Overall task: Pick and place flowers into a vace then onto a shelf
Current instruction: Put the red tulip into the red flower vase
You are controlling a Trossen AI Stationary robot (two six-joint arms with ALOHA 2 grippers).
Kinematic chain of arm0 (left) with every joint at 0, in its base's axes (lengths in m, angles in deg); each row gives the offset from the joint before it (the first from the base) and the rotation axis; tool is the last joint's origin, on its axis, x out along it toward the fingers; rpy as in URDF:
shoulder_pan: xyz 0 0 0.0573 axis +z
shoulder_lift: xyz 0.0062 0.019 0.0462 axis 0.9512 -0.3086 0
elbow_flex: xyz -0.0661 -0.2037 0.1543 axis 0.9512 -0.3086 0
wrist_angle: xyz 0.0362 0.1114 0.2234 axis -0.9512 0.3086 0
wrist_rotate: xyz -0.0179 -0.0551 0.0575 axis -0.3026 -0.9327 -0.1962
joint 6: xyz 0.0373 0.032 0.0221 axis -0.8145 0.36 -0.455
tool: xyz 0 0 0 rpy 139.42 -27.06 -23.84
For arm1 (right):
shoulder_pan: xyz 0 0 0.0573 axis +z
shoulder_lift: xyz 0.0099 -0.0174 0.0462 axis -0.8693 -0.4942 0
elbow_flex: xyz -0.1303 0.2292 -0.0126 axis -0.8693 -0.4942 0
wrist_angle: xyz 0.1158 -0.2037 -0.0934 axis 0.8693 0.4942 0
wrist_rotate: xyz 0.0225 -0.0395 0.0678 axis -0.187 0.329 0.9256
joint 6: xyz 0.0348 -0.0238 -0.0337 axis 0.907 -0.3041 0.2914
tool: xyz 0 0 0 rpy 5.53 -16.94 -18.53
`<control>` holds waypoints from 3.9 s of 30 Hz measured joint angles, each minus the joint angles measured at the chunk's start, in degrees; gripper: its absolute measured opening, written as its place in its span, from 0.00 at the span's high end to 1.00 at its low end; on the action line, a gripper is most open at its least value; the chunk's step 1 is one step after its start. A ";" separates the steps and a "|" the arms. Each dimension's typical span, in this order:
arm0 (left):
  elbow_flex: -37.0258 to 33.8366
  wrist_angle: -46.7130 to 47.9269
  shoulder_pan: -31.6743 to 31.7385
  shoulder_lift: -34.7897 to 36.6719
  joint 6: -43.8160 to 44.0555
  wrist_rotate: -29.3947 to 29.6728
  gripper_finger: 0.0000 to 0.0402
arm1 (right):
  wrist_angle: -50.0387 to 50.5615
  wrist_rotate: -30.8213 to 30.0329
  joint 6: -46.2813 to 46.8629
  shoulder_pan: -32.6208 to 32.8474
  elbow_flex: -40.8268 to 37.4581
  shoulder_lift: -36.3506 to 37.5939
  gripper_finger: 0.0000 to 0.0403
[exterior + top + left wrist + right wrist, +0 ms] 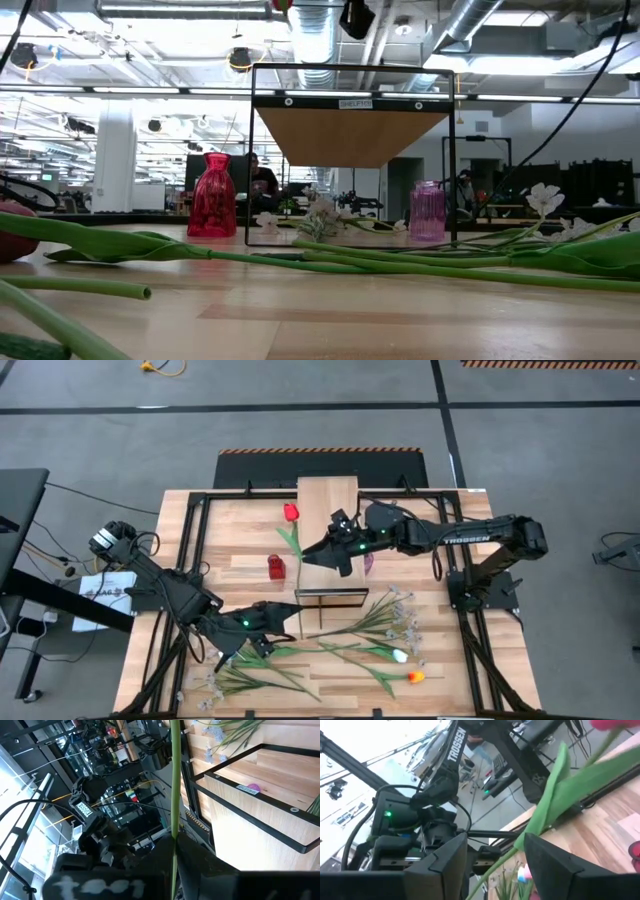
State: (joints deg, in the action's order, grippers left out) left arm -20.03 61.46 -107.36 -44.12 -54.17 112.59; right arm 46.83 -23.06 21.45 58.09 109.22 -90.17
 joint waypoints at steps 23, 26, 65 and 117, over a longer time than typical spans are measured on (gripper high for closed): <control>0.00 0.01 0.00 0.00 -0.91 -0.02 1.00 | -2.08 -0.78 3.57 -0.08 0.12 -3.23 0.49; 0.00 0.04 0.00 0.02 -0.96 -0.04 1.00 | -1.63 1.34 3.92 -0.50 1.01 -4.89 0.50; 0.02 -16.56 -3.08 0.02 30.57 4.47 0.73 | 2.47 2.81 -6.21 -2.24 4.39 -5.29 0.99; 0.07 -12.93 19.76 8.62 97.36 -39.51 0.64 | 10.87 -10.72 -38.16 12.43 4.43 4.51 1.00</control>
State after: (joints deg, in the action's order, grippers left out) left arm -19.97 48.53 -87.60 -35.50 43.18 73.08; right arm 57.70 -33.78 -16.71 70.52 113.65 -85.66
